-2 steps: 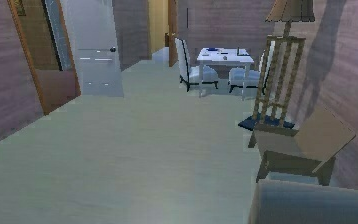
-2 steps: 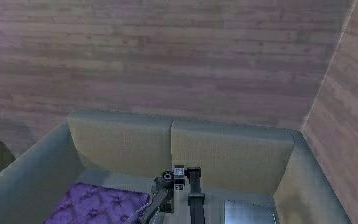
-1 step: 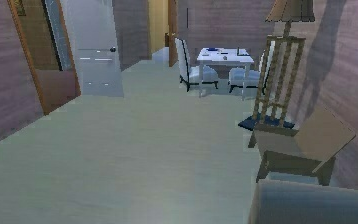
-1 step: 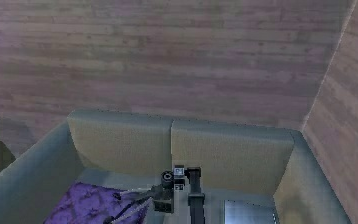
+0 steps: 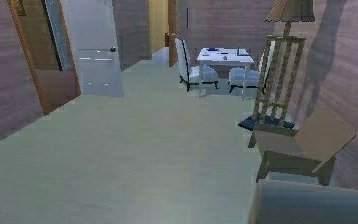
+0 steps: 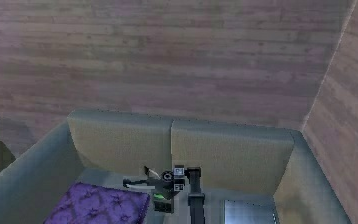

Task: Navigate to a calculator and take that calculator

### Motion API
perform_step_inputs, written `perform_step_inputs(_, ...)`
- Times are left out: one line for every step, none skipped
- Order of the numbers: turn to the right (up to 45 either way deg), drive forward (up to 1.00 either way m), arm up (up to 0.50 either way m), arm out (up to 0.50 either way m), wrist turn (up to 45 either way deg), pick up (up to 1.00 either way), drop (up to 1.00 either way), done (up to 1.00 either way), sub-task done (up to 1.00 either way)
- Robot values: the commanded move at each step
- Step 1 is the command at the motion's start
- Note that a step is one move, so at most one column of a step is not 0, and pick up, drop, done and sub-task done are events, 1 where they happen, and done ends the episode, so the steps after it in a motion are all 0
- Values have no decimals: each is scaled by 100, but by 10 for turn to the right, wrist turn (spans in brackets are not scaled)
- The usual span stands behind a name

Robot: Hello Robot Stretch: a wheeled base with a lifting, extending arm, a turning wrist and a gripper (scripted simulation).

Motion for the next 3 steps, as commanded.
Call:
perform_step_inputs(0,0,0,0,390,0,0,0,0)
perform_step_inputs(0,0,-30,0,0,0,0,0,0)
perform_step_inputs(0,0,0,0,0,100,0,0,0)
